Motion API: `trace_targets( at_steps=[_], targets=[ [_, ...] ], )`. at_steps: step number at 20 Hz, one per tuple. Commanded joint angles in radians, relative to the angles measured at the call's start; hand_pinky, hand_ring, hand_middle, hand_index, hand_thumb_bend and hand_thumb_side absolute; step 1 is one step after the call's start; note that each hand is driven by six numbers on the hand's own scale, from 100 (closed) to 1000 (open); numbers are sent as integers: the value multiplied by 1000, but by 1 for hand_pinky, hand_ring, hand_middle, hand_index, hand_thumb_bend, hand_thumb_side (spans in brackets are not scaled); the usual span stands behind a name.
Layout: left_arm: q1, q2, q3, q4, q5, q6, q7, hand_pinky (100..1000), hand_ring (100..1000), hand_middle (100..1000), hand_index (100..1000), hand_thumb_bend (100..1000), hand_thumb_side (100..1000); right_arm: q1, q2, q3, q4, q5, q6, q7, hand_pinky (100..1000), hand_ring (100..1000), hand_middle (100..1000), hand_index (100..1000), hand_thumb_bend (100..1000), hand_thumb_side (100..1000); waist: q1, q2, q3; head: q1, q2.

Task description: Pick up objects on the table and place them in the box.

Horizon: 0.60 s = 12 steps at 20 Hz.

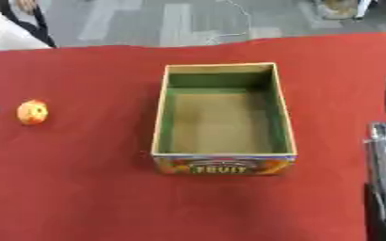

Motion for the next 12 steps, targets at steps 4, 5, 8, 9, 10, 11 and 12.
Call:
trace_targets(
  at_steps=[4, 5, 8, 9, 10, 11, 12],
  targets=[
    [-13, 41, 3, 7, -6, 6, -3, 683, 808, 811, 1000, 289, 764, -13, -15, 3, -20, -5, -3, 4, 841, 860, 630, 830, 100, 1000, 3, -15, -1, 4, -8],
    [-13, 41, 3, 8, -7, 6, -2, 683, 808, 811, 1000, 289, 764, -13, -15, 3, -20, -5, -3, 4, 841, 860, 630, 830, 100, 1000, 3, -15, -1, 4, -7],
    [-13, 41, 2, 8, -7, 6, -1, 683, 808, 811, 1000, 289, 764, -13, -15, 3, -20, -6, -3, 4, 841, 860, 630, 830, 100, 1000, 3, -15, -1, 4, -7],
    [-13, 41, 2, 8, -7, 6, -1, 683, 808, 811, 1000, 289, 764, -13, -15, 3, -20, -6, -3, 4, 841, 860, 630, 830, 100, 1000, 3, -15, -1, 4, -7],
    [-13, 41, 2, 8, -7, 6, -1, 683, 808, 811, 1000, 289, 764, -13, -15, 3, -20, -6, -3, 4, 841, 860, 630, 830, 100, 1000, 3, -15, -1, 4, -7],
    [-13, 41, 2, 8, -7, 6, -1, 683, 808, 811, 1000, 289, 764, -13, -15, 3, -20, -6, -3, 4, 841, 860, 630, 830, 100, 1000, 3, -15, -1, 4, -7],
    [-13, 41, 2, 8, -7, 6, -1, 683, 808, 811, 1000, 289, 764, -13, -15, 3, -20, -6, -3, 4, 841, 860, 630, 830, 100, 1000, 3, -15, -1, 4, -7]
  ],
)
